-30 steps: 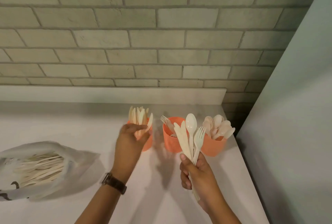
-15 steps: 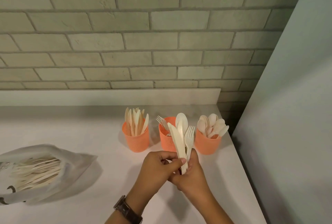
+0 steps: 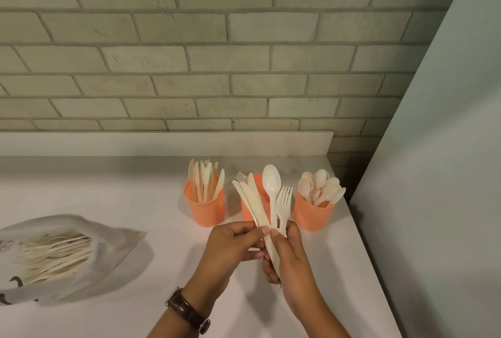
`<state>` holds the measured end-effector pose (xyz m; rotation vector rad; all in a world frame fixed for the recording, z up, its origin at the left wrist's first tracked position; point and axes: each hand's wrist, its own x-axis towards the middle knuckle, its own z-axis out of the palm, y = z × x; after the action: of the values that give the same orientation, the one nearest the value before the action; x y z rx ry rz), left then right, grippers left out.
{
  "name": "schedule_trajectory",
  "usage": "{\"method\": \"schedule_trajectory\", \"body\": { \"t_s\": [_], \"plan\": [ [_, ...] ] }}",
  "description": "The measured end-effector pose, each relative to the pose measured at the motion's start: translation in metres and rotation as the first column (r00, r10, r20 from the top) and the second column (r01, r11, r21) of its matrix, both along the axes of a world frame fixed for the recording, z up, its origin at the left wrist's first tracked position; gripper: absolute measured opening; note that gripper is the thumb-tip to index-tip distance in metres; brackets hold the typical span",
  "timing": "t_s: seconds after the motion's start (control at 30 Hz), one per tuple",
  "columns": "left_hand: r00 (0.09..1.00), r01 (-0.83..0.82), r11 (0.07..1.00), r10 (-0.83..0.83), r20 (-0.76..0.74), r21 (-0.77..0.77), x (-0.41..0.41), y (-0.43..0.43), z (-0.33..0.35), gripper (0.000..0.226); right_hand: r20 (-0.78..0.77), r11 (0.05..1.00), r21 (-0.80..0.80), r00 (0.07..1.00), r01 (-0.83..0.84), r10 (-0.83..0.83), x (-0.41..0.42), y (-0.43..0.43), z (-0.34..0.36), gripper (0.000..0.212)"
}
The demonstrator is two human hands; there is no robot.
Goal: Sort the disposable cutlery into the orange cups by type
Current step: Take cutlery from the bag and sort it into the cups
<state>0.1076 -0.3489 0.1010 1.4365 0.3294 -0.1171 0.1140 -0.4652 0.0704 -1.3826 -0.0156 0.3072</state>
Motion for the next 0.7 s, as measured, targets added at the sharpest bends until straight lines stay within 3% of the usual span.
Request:
{"method": "schedule_trajectory", "body": {
  "t_s": [0.13,0.27,0.4,0.5,0.6,0.7],
  "plan": [
    [1.000,0.001,0.998,0.000,0.006,-0.061,-0.002,0.000,-0.003,0.014,0.004,0.999,0.002,0.999,0.048,-0.048,0.001,0.004,-0.001,0.012],
    [0.990,0.139,0.983,-0.136,0.027,-0.121,-0.001,0.004,-0.009,0.021,-0.057,0.999,0.038,0.998,0.024,-0.022,0.003,0.005,-0.004,0.023],
    [0.991,0.131,0.978,-0.127,0.039,-0.163,0.000,0.005,-0.013,0.022,-0.053,0.996,0.092,0.998,-0.021,0.026,0.001,0.003,-0.004,0.014],
    [0.993,0.120,0.981,-0.116,0.038,-0.155,0.002,0.007,-0.011,0.021,-0.066,0.994,0.110,0.998,0.006,0.001,0.001,0.002,-0.006,0.019],
    [0.998,0.037,0.992,-0.030,0.057,-0.123,0.009,0.021,-0.002,0.018,-0.099,0.994,0.099,0.994,0.048,-0.038,0.005,0.000,-0.011,0.017],
    [0.972,-0.189,0.982,0.188,0.143,-0.011,0.025,0.053,0.008,0.014,-0.091,0.996,0.066,0.995,0.054,-0.048,0.010,-0.004,-0.016,0.014]
  ]
}}
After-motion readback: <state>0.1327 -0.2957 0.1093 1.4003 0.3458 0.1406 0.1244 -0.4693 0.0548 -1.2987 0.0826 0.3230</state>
